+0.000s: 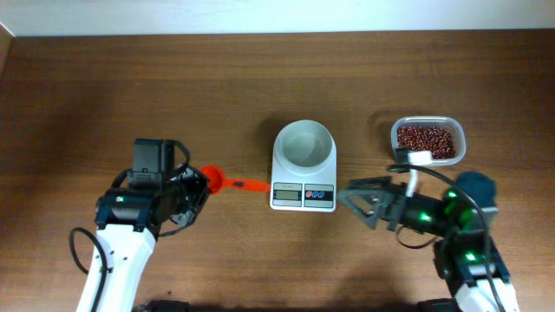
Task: Scoop and weigh 50g on scale
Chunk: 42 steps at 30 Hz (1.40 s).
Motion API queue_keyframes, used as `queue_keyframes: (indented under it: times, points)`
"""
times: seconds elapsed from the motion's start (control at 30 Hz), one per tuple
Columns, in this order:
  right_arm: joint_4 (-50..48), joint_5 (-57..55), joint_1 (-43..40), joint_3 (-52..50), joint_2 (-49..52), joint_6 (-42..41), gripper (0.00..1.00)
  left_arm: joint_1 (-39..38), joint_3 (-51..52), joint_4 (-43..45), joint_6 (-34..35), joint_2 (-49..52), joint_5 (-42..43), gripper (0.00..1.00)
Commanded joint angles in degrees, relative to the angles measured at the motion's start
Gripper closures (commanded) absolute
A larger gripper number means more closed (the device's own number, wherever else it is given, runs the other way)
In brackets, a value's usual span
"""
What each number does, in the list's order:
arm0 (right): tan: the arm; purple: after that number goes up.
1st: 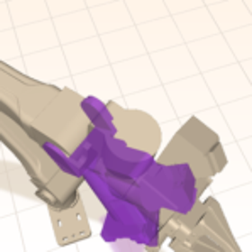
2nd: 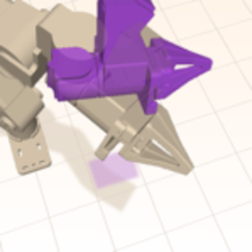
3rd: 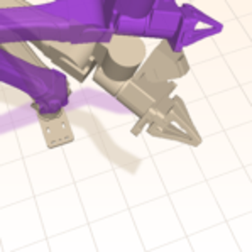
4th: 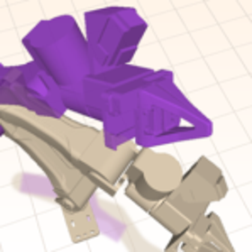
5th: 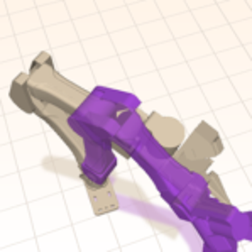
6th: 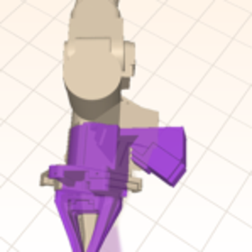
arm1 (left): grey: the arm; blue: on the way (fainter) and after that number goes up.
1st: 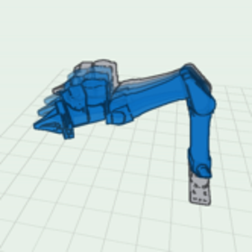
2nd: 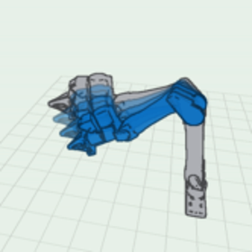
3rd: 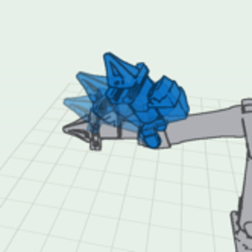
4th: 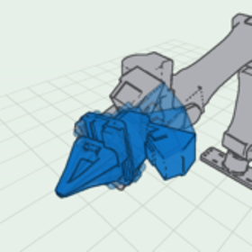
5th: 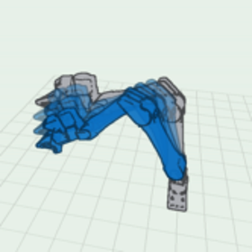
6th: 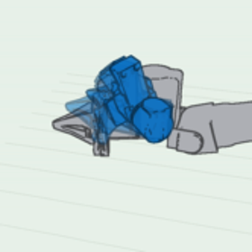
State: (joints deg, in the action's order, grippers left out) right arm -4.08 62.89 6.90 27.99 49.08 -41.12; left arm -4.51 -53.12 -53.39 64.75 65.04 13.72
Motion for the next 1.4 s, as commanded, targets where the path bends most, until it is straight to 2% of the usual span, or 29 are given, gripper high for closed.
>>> queue_keyframes:
  times: [0.0,0.1,0.2,0.3,0.57,0.77,0.87,1.03,1.37]
  points:
    - [-0.90,-3.23,7.58,1.18,3.41,1.95,0.01,-3.17,-0.26,-0.42,6.40,-0.13,0.70,1.00]
    - [-1.49,-10.27,14.58,1.18,7.28,0.00,0.01,-5.35,-0.26,-0.52,6.40,-0.11,0.02,1.00]
    - [-5.01,-11.30,17.25,1.18,9.90,-1.33,0.01,-6.69,-0.26,-1.36,6.40,-0.11,-0.31,1.00]
    - [-7.82,-12.55,19.45,1.18,12.72,-1.33,0.13,-8.00,-0.26,-2.27,6.43,-0.11,-1.46,1.00]
    - [-9.22,-14.29,22.58,1.18,18.14,-2.97,0.19,-11.54,-0.26,-2.69,6.43,-0.11,-1.51,1.00]
    - [-16.00,-14.08,24.41,1.18,18.53,-5.03,0.25,-14.05,-0.26,-2.75,7.98,1.90,-1.53,1.00]
    - [-16.65,-14.12,25.42,1.18,18.53,-5.01,0.30,-14.93,-0.26,-2.47,9.68,3.74,0.20,1.00]
    - [-16.55,-15.47,25.73,1.18,18.53,-5.03,0.44,-16.02,-0.26,-2.43,9.66,5.77,2.47,1.00]
    - [-14.82,-17.73,25.73,1.18,18.60,-5.03,0.45,-16.24,-0.26,-1.16,12.00,5.77,4.92,1.00]
